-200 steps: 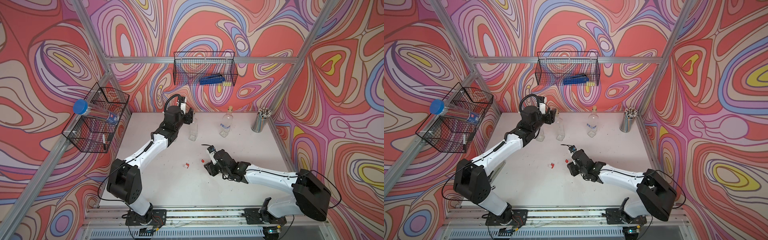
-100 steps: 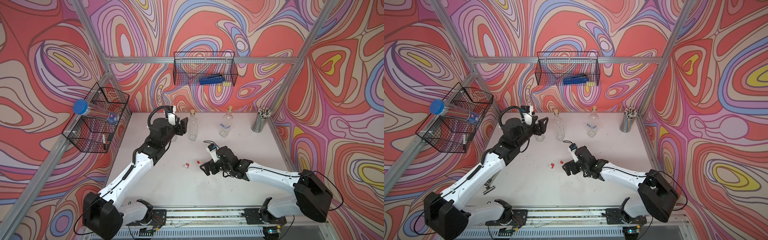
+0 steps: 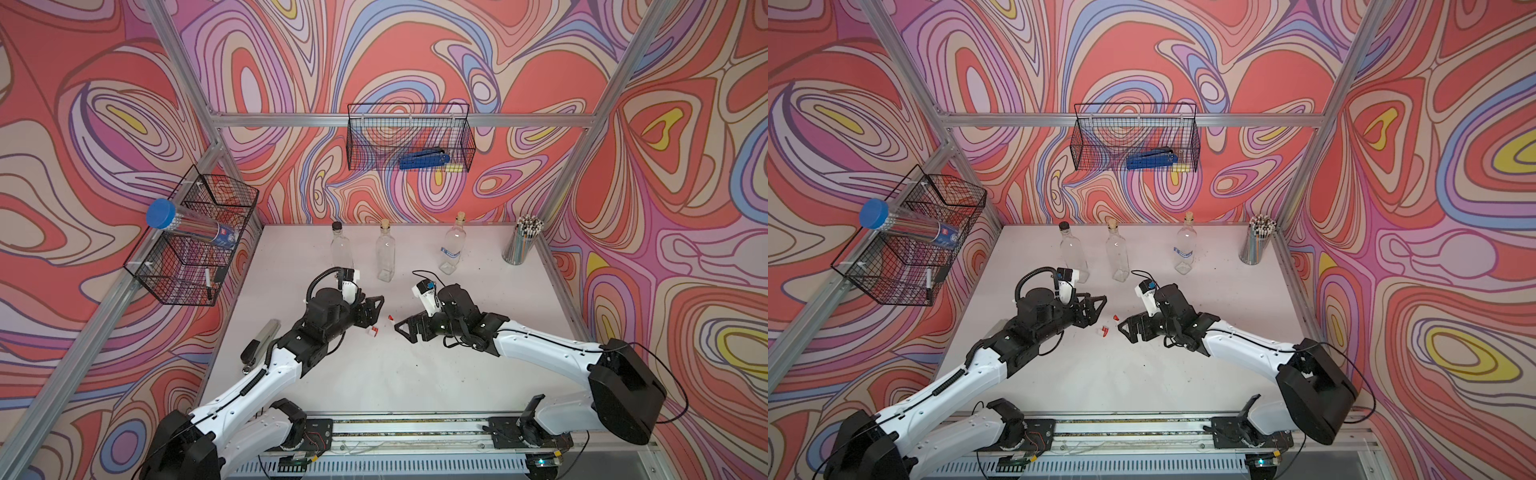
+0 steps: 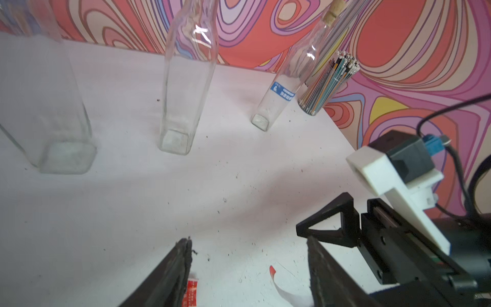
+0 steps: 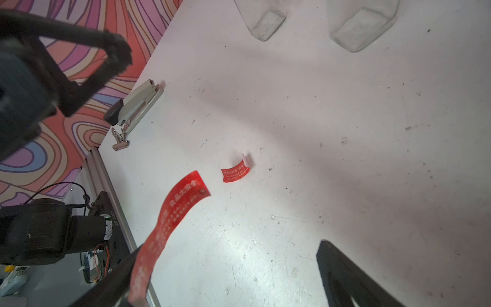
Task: Remove the label from the bottle
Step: Place the label at the center of the board.
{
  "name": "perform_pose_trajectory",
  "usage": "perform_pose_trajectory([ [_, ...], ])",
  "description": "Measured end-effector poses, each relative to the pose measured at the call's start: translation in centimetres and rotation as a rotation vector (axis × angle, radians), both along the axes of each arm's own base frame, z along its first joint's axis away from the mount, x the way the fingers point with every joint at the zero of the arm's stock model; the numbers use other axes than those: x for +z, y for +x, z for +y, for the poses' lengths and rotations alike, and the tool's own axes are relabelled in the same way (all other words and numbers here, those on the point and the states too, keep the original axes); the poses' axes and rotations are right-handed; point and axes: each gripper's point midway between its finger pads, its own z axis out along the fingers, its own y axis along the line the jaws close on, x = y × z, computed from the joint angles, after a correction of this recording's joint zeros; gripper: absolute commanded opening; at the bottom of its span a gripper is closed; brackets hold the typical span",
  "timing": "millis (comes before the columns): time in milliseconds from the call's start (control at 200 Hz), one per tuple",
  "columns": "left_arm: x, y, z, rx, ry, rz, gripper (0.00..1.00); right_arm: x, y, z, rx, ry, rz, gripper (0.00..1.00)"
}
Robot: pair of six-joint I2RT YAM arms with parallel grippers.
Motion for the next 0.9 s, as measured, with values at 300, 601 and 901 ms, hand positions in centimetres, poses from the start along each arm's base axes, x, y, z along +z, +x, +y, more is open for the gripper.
perform_pose_trajectory([
  [300, -2.9, -1.2, -1.8, -0.035, -0.055, 0.064, 0.70, 0.6, 0.2, 0.9, 0.015, 0.030, 0.015, 0.98],
  [601, -4.8, -0.5, -2.9, -0.028, -0.068, 0.101, 0.70, 0.2, -0.2, 1.0, 0.034, 0.028, 0.040, 0.98],
  [901, -7.8, -0.3, -2.9, -0.009, -0.022, 0.172, 0.69, 1.2, -0.4, 1.4, 0.055, 0.067, 0.038, 0.98],
])
